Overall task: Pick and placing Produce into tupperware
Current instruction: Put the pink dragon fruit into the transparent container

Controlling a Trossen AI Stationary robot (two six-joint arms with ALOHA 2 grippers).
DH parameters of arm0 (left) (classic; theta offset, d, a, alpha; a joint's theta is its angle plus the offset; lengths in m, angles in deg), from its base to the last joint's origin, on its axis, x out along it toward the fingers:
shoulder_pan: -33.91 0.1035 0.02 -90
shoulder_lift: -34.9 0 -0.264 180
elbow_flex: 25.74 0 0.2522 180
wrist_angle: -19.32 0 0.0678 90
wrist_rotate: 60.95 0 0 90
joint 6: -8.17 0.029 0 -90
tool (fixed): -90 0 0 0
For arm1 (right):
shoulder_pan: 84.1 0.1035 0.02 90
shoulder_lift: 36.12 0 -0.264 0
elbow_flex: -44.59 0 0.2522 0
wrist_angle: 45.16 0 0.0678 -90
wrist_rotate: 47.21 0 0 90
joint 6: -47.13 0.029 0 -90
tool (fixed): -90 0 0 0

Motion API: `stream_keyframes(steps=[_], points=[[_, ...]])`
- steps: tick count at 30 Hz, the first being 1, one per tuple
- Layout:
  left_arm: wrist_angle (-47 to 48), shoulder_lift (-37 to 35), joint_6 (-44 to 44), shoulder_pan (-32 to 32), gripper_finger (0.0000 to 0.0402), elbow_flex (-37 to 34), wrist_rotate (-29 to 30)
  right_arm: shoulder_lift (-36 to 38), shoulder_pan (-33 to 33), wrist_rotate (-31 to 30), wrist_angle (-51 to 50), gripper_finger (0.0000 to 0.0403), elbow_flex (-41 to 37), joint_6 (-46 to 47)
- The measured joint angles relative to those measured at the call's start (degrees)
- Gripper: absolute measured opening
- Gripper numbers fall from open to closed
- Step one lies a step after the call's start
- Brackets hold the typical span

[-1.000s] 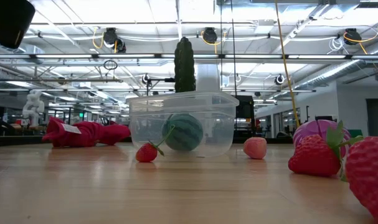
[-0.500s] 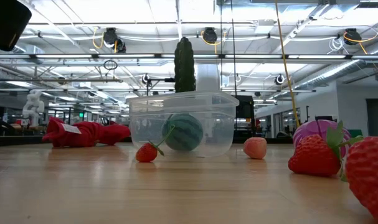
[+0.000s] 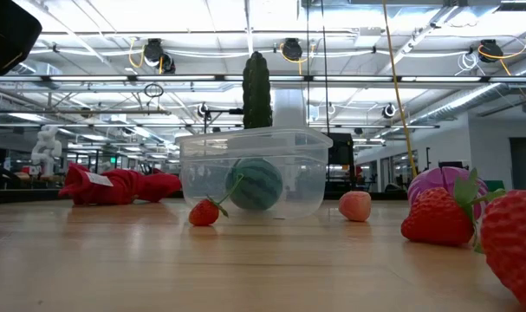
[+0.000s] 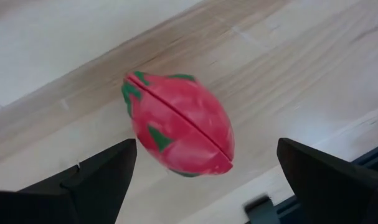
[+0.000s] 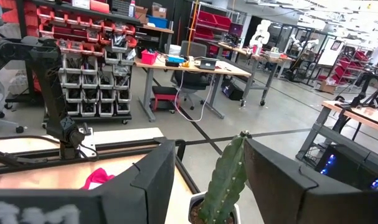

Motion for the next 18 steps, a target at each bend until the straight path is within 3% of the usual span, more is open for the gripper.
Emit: stream_keyframes(steps=[18], points=[[1.6, 0.0, -5.8, 2.9, 0.0393, 0.0, 0.5, 0.0, 0.0, 0.0, -0.1, 0.0183, 0.0, -1.4]])
